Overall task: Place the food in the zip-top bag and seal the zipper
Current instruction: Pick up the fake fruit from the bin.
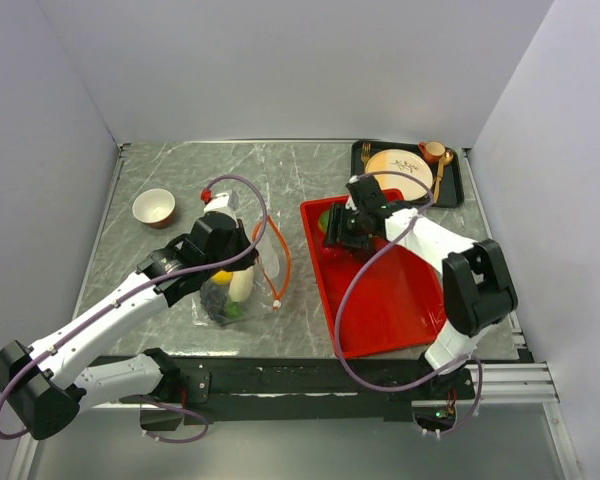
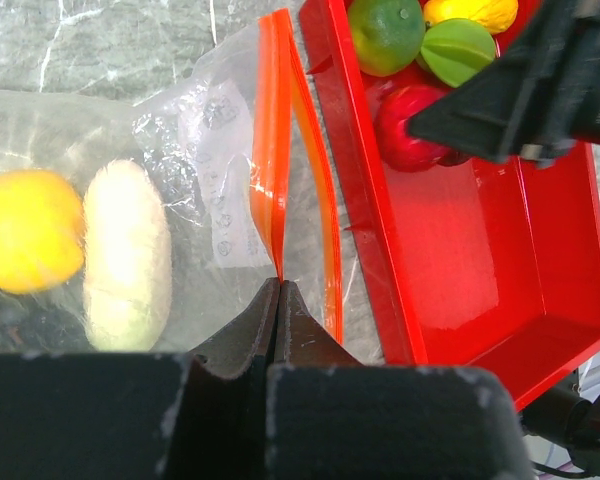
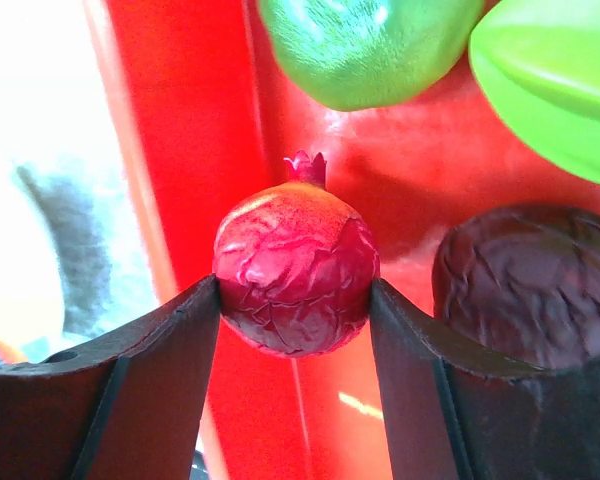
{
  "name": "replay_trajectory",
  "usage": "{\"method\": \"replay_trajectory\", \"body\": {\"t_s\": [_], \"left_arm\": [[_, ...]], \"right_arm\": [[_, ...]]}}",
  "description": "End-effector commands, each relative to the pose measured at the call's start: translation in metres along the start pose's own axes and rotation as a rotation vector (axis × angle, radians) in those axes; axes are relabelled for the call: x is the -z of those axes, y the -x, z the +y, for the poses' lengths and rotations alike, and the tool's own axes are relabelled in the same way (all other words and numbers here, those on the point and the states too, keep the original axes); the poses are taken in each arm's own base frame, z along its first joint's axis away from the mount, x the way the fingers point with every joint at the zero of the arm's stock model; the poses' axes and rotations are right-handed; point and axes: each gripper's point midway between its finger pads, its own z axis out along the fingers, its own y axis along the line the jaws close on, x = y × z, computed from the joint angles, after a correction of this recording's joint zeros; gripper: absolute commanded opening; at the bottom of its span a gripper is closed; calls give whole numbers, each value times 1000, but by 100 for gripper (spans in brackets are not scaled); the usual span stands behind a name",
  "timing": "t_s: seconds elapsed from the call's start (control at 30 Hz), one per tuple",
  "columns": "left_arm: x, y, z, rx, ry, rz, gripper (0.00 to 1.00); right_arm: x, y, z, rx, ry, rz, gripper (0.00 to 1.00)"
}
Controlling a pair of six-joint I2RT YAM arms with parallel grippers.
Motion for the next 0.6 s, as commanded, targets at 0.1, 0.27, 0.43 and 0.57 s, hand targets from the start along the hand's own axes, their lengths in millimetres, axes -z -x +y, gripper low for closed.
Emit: {"method": "replay_trajectory", "body": {"t_s": [0.1, 0.27, 0.43, 0.57], "left_arm": [[2, 7, -5, 6, -10, -26, 1], [2, 7, -7, 14, -23, -30, 1], [0, 6, -8, 10, -26, -21, 1], [0, 7, -10, 9, -32, -18, 1]], "right_arm": [[53, 22, 19, 30, 55, -145, 36], [83, 24, 43, 25, 174, -190, 38], [105, 25, 63, 12, 269, -212, 39], [113, 23, 78, 27, 317, -210, 39]]}}
